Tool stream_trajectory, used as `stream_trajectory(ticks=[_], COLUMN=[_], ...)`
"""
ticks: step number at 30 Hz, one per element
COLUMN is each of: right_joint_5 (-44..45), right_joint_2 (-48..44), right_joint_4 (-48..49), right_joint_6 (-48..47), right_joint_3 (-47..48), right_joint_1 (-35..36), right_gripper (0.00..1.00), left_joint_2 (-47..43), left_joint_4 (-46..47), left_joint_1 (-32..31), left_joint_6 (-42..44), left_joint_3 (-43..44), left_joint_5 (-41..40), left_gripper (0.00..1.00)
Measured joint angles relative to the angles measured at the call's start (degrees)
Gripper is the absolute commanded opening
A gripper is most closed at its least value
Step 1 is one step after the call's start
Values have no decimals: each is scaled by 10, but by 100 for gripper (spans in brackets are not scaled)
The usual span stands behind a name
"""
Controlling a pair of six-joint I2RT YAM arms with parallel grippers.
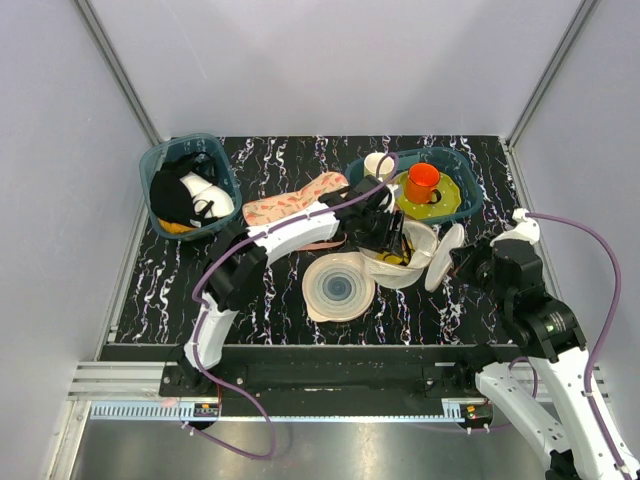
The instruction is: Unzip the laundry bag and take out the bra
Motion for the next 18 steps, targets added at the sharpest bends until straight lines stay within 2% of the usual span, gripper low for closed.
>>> stream_trajectory(ticks=[10,18], right_joint_5=[2,2], right_joint_2=[-13,-18], right_joint_4=[-27,-19], right_joint_6=[-2,-7], right_joint_3=[38,48], right_joint_1=[0,0], right_gripper=[0,0], left_joint_2=[-3,-57], left_joint_4=[-11,-8], left_joint_1=[-36,-49], left_joint_6=[19,18], left_joint_3=[-22,-74], left_joint_5=[-18,-18], left_gripper=[59,63])
